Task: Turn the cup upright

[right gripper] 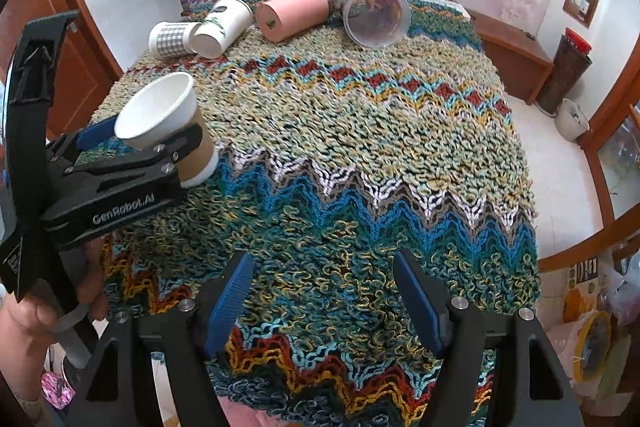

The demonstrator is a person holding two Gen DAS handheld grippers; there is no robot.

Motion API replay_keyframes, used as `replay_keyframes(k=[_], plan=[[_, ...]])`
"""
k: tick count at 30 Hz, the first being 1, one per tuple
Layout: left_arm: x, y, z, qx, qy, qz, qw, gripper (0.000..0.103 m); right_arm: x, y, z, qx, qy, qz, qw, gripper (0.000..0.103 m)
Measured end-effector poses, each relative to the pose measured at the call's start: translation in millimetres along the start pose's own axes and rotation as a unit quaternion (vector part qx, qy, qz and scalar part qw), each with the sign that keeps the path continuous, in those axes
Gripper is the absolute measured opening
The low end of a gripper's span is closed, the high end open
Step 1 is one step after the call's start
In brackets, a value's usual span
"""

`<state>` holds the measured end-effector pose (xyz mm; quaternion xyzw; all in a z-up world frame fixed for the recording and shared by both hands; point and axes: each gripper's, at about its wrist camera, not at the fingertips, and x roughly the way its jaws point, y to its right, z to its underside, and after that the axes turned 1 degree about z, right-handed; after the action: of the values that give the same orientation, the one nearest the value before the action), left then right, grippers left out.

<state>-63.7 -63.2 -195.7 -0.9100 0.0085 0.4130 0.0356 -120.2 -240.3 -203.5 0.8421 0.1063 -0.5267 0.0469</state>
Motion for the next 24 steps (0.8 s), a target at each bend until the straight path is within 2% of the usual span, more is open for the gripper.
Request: replay_keyframes(k=[8,16,24], plan=[[-59.2,-4.7,-11.1,-0.03,-0.051,-0.02,0.9981,0.103,-45.0,-3.6,-12.9,-0.018,0.023,-0.008,1.0,0.073],[-115.5,-16.6,-38.5,-0.078,-0.103,-0.04,0.9909,0.102,-101.6,-2.0,-31.4,-0.024,0.044,0.004,0.999,0.073],[-162.2,-25.6,-74.8,-0.098,-0.107,-0.023,0.9892,0.103,-149.3,-4.1,-63.1,-0.001,0.048,0.015,0.999,0.073]])
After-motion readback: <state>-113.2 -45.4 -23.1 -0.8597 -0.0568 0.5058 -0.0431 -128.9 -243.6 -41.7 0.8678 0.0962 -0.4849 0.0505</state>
